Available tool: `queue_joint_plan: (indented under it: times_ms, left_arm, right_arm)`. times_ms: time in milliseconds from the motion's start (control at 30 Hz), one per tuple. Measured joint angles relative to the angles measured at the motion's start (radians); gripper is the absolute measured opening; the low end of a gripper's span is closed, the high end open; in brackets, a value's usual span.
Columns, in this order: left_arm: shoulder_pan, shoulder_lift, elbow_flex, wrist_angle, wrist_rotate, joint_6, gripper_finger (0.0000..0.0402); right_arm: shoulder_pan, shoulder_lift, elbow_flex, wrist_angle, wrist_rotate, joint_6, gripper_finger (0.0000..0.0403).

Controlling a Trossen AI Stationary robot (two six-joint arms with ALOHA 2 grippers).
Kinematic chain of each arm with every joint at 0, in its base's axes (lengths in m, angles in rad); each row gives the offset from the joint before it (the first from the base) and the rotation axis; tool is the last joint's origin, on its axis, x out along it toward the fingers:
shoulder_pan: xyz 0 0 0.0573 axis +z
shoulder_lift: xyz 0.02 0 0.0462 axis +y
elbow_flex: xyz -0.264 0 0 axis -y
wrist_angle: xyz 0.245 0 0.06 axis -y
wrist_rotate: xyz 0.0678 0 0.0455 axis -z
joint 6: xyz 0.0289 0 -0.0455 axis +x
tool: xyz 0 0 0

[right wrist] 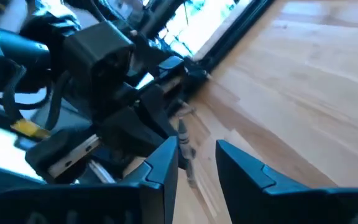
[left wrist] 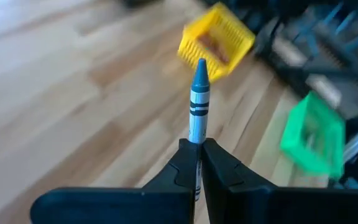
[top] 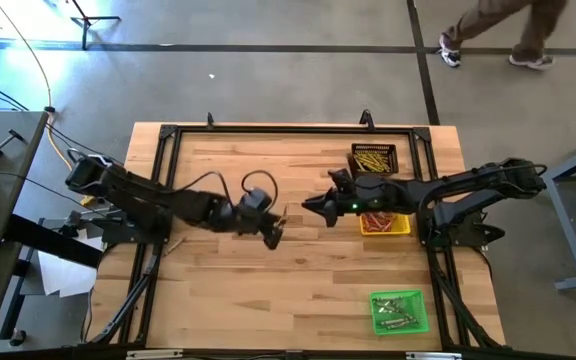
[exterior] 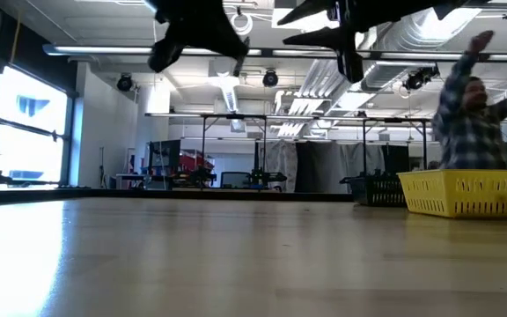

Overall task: Sort crayons
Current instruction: Put the gray crayon into the green bin

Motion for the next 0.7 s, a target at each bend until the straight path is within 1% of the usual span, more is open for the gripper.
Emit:
queue_joint_plan:
  times_ms: [67, 233, 433, 700]
  left_arm:
    - [0.023, 0.000, 0.000, 0.059, 0.000, 0.014, 0.0001]
    - [0.070, 0.003, 0.000, 0.118, 0.012, 0.040, 0.0001]
    - [0.095, 0.004, 0.001, 0.186, 0.040, 0.059, 0.0001]
    - [0.109, 0.004, 0.039, 0.183, 0.038, 0.103, 0.0000]
  right_arm:
    - [0.012, 0.000, 0.000, 0.018, 0.040, 0.022, 0.0094]
    - [0.036, 0.000, 0.000, 0.025, 0.124, 0.036, 0.0094]
    - [0.047, 0.000, 0.000, 0.025, 0.163, 0.060, 0.0094]
    - [0.047, 0.000, 0.000, 0.038, 0.196, 0.060, 0.0094]
